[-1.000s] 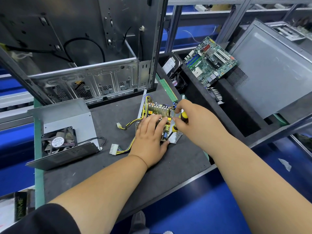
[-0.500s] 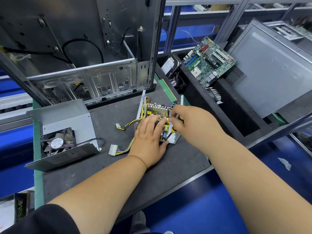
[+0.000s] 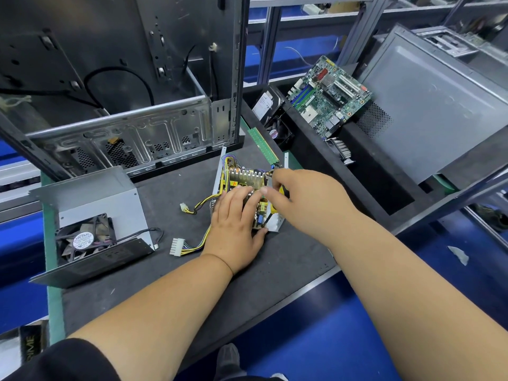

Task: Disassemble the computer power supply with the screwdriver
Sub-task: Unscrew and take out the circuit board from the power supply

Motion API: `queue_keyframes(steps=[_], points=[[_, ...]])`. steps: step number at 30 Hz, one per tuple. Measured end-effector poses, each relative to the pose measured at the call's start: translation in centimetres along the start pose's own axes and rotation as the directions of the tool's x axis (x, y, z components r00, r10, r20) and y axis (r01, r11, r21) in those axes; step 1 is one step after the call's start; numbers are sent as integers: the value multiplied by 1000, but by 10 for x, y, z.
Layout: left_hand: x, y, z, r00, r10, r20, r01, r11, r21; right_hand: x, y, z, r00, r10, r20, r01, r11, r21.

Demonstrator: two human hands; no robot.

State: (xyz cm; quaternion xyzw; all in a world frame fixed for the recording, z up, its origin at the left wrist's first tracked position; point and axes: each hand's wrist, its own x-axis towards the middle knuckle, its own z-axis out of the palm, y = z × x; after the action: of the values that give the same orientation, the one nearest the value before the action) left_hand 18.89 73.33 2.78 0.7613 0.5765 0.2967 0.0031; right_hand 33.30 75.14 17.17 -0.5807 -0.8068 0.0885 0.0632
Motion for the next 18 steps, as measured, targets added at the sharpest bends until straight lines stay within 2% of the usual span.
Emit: queue_keyframes(steps=[3, 14, 18], points=[[0, 0, 0, 1000, -1, -6, 1, 1000, 5, 3, -2, 0, 999, -29, 13, 30, 999, -22], [0, 0, 1, 1000, -8, -6, 8, 1000, 21, -5, 2, 0, 1000, -13, 7, 11, 976, 215], [-1, -1, 3, 1000, -2, -15, 3, 1000, 18, -5, 4, 0, 1000, -22, 7, 22, 993, 117]])
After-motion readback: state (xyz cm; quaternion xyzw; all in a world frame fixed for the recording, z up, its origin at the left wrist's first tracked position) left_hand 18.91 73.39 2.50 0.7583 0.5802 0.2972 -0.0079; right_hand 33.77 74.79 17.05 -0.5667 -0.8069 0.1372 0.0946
